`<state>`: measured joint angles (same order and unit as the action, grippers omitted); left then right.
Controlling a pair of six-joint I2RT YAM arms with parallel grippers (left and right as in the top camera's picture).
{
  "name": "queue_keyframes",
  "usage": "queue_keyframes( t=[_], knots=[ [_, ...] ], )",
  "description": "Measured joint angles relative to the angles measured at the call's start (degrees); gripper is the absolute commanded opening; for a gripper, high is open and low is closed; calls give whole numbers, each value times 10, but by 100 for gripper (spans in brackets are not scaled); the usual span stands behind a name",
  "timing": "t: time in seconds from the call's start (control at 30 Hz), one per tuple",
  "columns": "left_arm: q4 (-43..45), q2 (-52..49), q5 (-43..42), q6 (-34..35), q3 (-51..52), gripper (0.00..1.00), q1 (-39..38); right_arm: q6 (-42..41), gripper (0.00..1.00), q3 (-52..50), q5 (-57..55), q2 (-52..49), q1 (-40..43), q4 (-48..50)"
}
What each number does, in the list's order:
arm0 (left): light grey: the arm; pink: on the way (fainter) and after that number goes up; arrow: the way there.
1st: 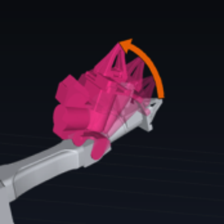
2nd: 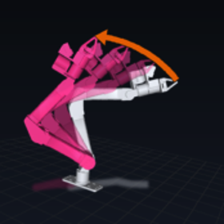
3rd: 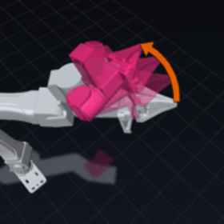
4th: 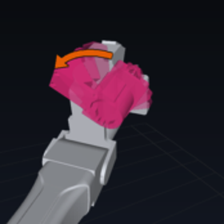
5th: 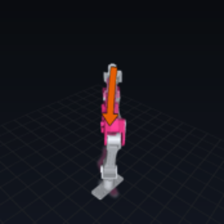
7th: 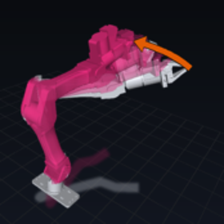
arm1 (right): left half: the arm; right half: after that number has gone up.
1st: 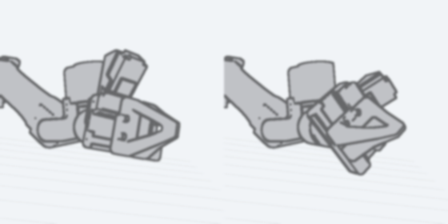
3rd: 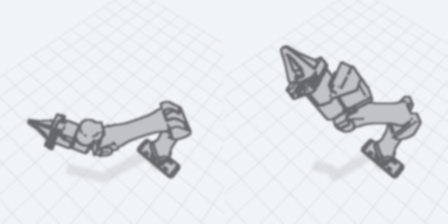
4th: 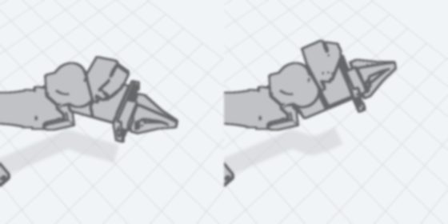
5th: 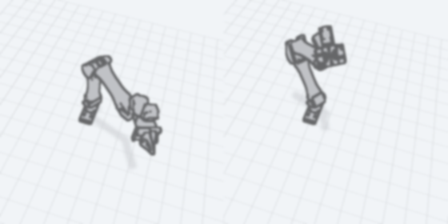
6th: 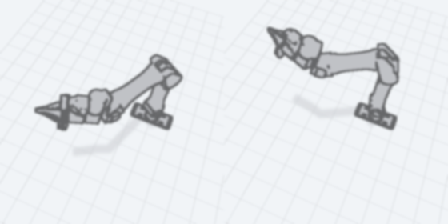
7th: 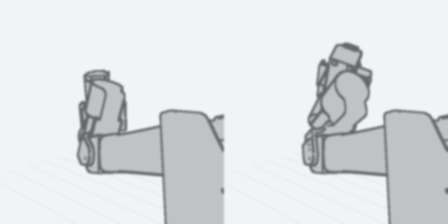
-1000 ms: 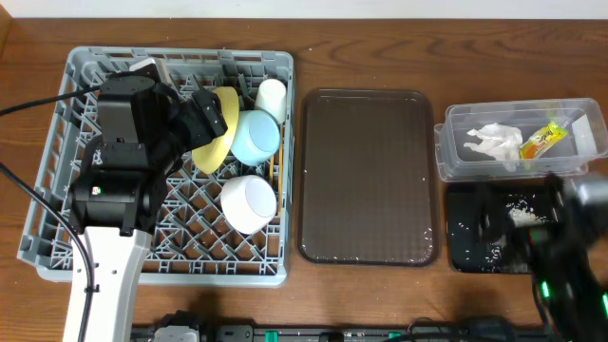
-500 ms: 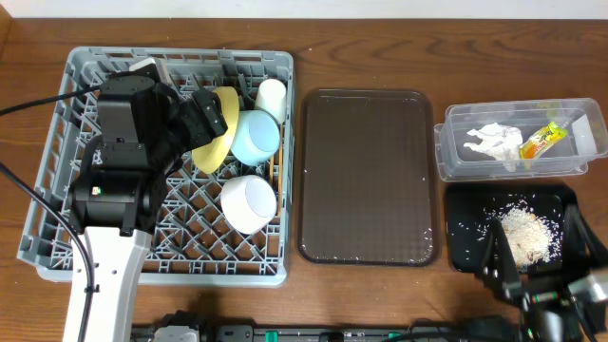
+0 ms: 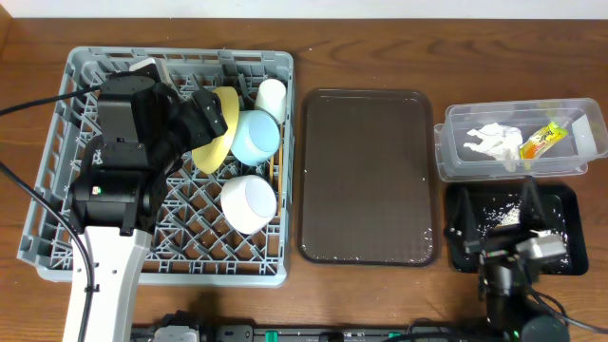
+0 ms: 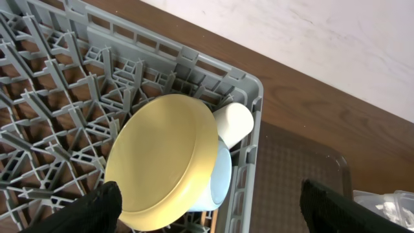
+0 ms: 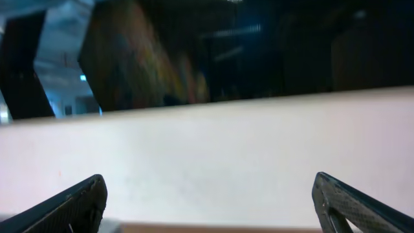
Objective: Sort waste into correct bins and load items into the dishwasher rack
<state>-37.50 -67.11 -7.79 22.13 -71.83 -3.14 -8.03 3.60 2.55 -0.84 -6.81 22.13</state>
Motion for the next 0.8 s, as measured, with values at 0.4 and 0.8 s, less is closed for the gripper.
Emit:
queue_keyframes(
  t=[0.4, 0.8],
  knots=[
    [0, 0, 0, 0, 0, 89, 0, 17, 99, -32, 0, 2, 0, -211],
    [0, 0, 0, 0, 0, 90, 0, 29, 99, -32, -9, 2, 0, -261]
  ],
)
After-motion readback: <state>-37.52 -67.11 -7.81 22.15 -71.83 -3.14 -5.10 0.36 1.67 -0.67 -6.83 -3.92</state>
